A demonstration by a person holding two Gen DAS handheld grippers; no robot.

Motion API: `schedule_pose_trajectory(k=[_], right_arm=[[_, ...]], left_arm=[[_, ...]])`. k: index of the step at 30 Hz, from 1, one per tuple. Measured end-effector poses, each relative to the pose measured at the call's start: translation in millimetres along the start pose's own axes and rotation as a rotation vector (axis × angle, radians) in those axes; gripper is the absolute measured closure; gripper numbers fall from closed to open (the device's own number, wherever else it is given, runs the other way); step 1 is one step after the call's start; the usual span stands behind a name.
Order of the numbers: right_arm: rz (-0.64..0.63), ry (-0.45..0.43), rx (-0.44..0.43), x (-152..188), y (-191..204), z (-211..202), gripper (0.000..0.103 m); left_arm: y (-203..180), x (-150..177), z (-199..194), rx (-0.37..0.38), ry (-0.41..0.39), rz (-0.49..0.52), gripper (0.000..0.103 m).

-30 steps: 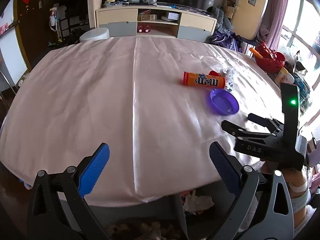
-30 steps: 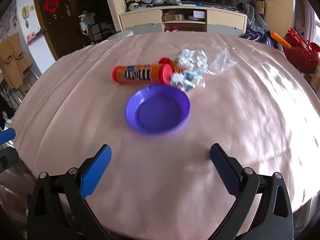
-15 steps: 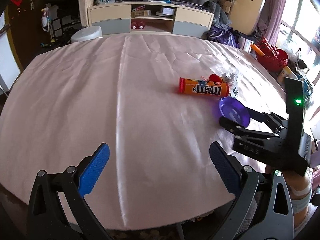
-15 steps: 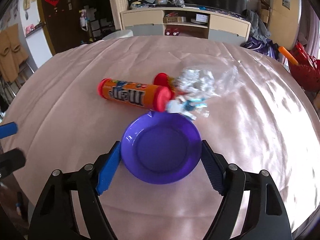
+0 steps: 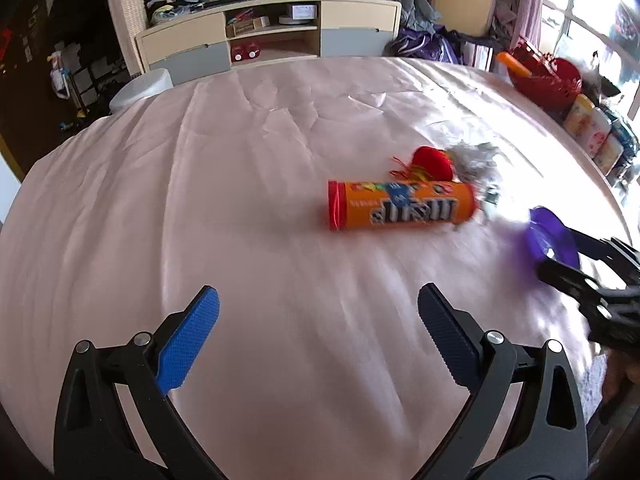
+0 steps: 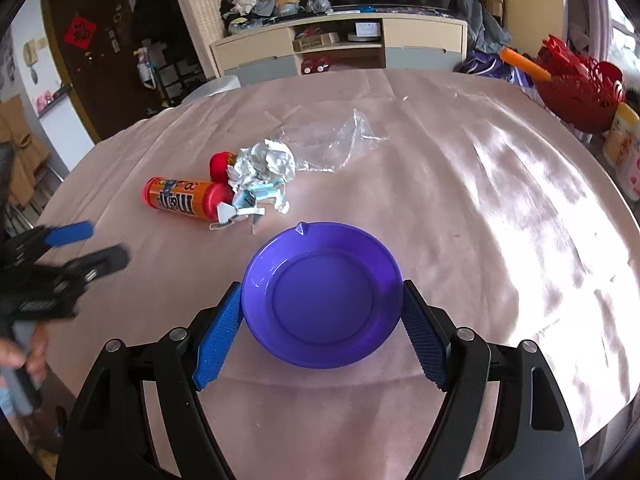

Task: Collect trash
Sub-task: 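Grasp the purple bowl with the right tool while the left grasps the M&M's tube, then carry the purple bowl and M&M's tube into the black bin and open both tools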

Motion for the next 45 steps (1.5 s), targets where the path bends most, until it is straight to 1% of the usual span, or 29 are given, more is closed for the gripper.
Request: schedule_pose_trajectory(k=[3,8,11,16,18,19,20,21,23,24,26,29,35,39,45], right_arm=[[-0.005,0.000,-0.012,-0.1,0.8,-0.2,0.025],[0.005,0.003,-0.036,-7.9,-1.1,3.7,0.025],[0.002,0.004,-0.039,-10.4,-1.9,6.3,0.025],[0.016,0.003,-0.051,-17.5,-3.9,10.3,0.025],[0.026,-0.001,-0.056,-17.5,-5.5,10.2,0.025],[0.030,-0.002,-0.057,-18.2,-6.5,10.3,0.025],[0.032,-0.003,-0.055,-18.6,-7.3,10.4,0.025],[0.034,-0.003,-0.054,-18.5,-8.3,10.2,0.025],[0.039,-0.003,-0.051,-17.9,-9.5,9.1,0.025],[0.040,-0.002,-0.048,-17.3,-9.9,8.5,0.025],[0.042,-0.003,-0.041,-15.1,-11.7,6.0,0.025],[0.048,-0.004,-0.037,-11.4,-13.7,1.9,0.025],[0.055,-0.006,-0.041,7.6,-10.2,-13.6,0.025],[0.053,-0.012,-0.048,22.2,-4.7,-26.4,0.025],[0.053,-0.034,-0.087,46.4,10.1,-56.0,0.025]], left_arm=[[-4.0,-10.9,15.6,-0.004,0.003,0.039,0.009],[-18.8,-28.3,31.5,0.039,0.005,0.109,0.008],[-28.5,-36.6,34.1,0.058,-0.004,0.150,0.008],[-49.5,-48.0,34.3,0.095,-0.042,0.240,0.008],[-56.9,-48.4,33.9,0.116,-0.048,0.253,0.010],[-60.4,-48.8,34.7,0.127,-0.045,0.256,0.016],[-63.8,-47.6,35.3,0.141,-0.038,0.259,0.025],[-67.5,-46.0,35.4,0.154,-0.034,0.262,0.028],[-71.3,-44.6,32.2,0.167,-0.038,0.268,0.040],[-74.9,-42.8,29.3,0.170,-0.037,0.277,0.043],[-78.4,-38.8,25.0,0.174,-0.036,0.290,0.056],[-83.2,-30.0,16.7,0.177,-0.033,0.308,0.065],[-91.3,-2.1,-10.3,0.181,-0.035,0.319,0.069],[-88.1,21.3,-39.0,0.163,-0.047,0.299,0.070],[-79.3,60.5,-85.9,0.137,-0.058,0.263,0.070]])
Point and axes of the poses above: each gripper's, at about its wrist camera, not at the fingertips, and z roughly the way its jaws point, y to its left, x to its underside, the point moved 9 cm from there along z, roughly the way its jaws point, and after that the axes turned 7 degrees about -x, right-handed, at the moved point
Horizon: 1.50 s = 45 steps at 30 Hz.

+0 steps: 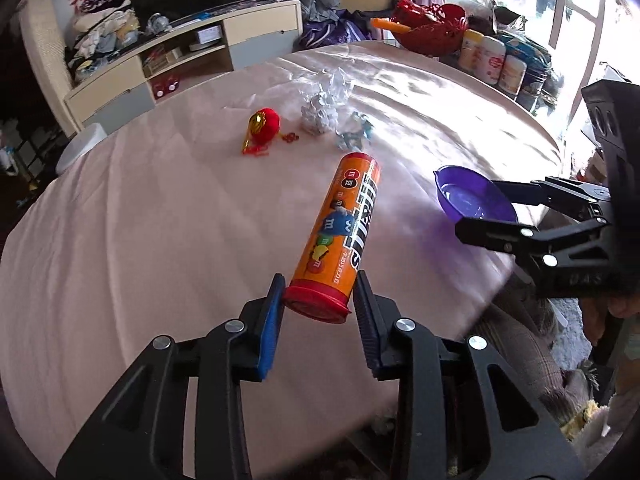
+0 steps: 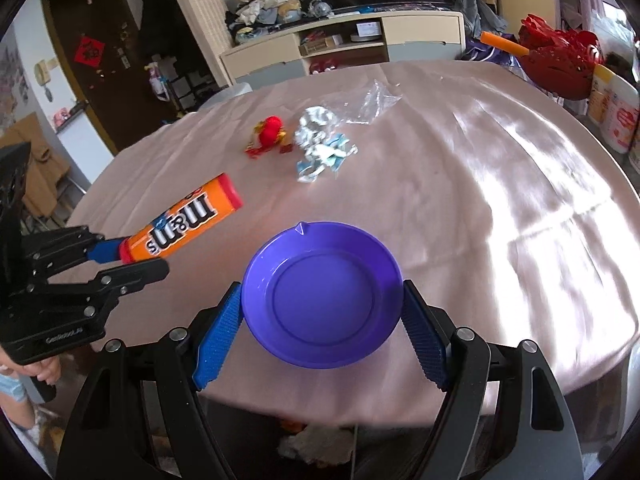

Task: Collect trash
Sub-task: 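Carry the purple bowl and M&M's tube into the black bin and open both tools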

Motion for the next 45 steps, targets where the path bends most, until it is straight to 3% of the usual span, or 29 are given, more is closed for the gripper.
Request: schedule_pose_trajectory(k=[9,15,22,32,38,45], right_arm=[[-0.039,-0.020,-0.039,34.6,31.8,-45.5,0.025],[-0.053,0.001,-0.026,61.7,41.1,-61.5,0.025],[-0.010,0.076,0.001,107.5,26.5,-48.1,0.025],[0.064,0.242,0.002,165.9,14.3,3.3,0.025],[0.087,0.283,-0.003,175.6,16.6,21.5,0.025],[0.088,0.279,0.010,169.8,15.6,23.1,0.023]], left_arm=[[-19.0,53.3,-74.4,-0.020,-0.035,-0.112,0.070],[-38.5,90.7,-85.5,0.017,-0.018,-0.221,0.070],[-59.4,132.8,-65.6,0.048,0.032,-0.334,0.070],[-73.0,192.1,-6.5,0.057,0.199,-0.396,0.070],[-74.9,205.6,13.7,0.076,0.261,-0.395,0.070],[-77.1,205.0,14.6,0.093,0.271,-0.395,0.070]])
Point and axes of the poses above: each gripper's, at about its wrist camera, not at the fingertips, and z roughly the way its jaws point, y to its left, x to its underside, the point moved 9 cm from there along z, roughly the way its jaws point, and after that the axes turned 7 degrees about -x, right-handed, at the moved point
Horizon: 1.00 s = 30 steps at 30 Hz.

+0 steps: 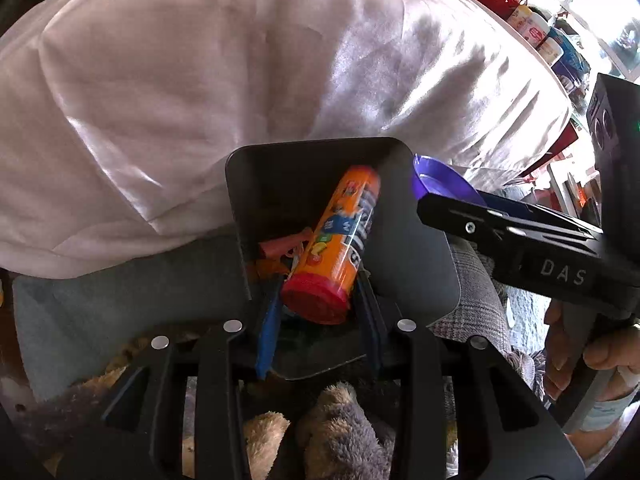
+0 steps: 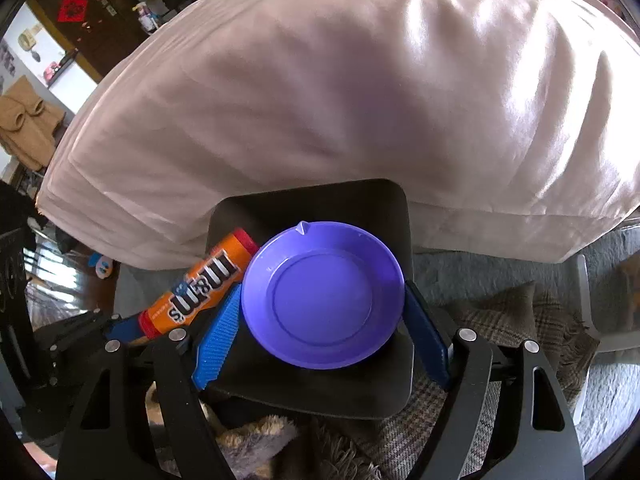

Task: Collect trash
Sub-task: 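Carry the purple bowl and M&M's tube into the black bin and open both tools, then grasp the red lantern with the left tool while the right grasps the blue foil wrapper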

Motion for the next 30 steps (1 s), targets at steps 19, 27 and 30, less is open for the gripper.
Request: schedule_pose_trajectory(k=[19,27,30], right_arm=[[0.076,-0.154,0.027,-26.6,-28.4,-53.8,0.010],[0.046,-0.260,0.063,-63.8,-33.6,-91.2,0.010],[0.023,-0.297,0.079,-84.8,-31.6,-101.7,0.010]], left_arm=[[3.8,-11.4,-28.5,0.008,-0.060,-0.034,0.031],[18.3,-52.8,-88.1,0.012,-0.189,-0.069,0.023],[28.9,-75.4,-105.4,-0.019,-0.233,-0.055,0.021]])
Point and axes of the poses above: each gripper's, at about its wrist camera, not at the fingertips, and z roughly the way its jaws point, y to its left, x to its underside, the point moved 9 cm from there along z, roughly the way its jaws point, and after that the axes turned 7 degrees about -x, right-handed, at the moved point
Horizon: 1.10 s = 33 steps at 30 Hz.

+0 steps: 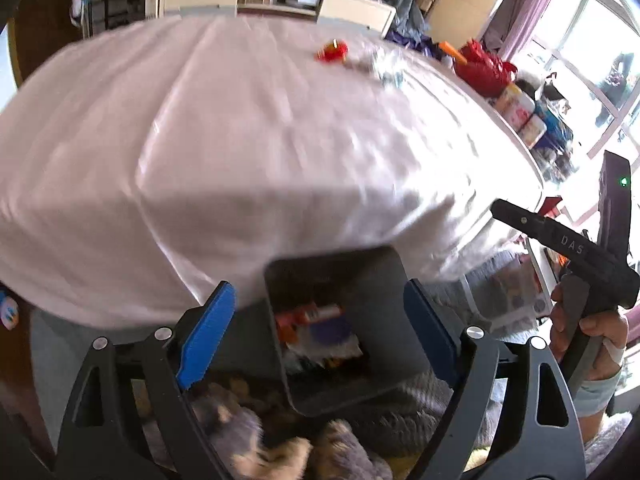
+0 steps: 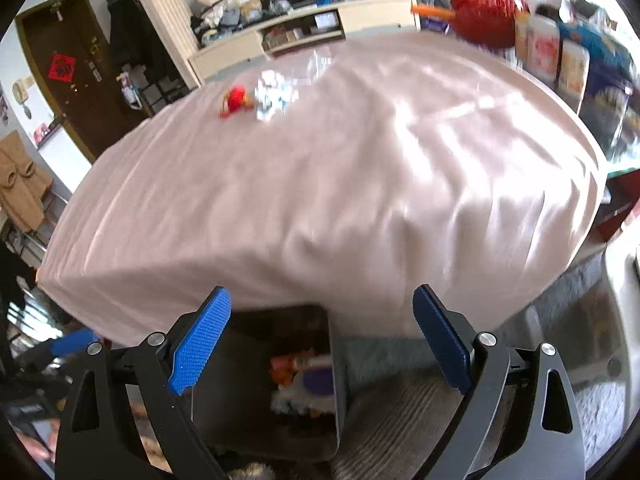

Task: Collect trash
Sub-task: 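Grasp the red lantern with the left tool while the right grasps the blue foil wrapper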

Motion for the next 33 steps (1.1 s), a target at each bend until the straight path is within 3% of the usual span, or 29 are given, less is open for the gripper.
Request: schedule_pose_trajectory(k=[6,13,16,23,27,33], right_arm=[[-0.064,-0.035,0.009,-35.4,9.1,5.0,0.010],[-0.133,-0.077,0.009,-70.1,26.0,23.4,0.010],[-0.131,-0.075,-0.001,-80.3,30.4,32.6,0.010],[-0.109,-0.049,-0.019,-112.2,31.7,65.8,0.010],[-0.118,-0.031,0.016,-128.6,27.5,89.9,0.010],[-0.122,0.006,0.000,-144.9,29.7,119.1,0.010]], left_arm=[[15.5,-40.7,5.0,-0.059,-0.039,0.037,0.021],[17.0,-93.4,10.0,-0.114,-0.148,0.101,0.021],[13.4,-115.5,15.5,-0.099,-0.156,0.115,0.020],[16.2,-161.5,37.8,-0.108,-0.170,0.114,0.008],[22.1,-191.8,58.2,-0.116,-0.162,0.107,0.008],[24.7,-232.3,88.4,-0.154,-0.139,0.135,0.008]])
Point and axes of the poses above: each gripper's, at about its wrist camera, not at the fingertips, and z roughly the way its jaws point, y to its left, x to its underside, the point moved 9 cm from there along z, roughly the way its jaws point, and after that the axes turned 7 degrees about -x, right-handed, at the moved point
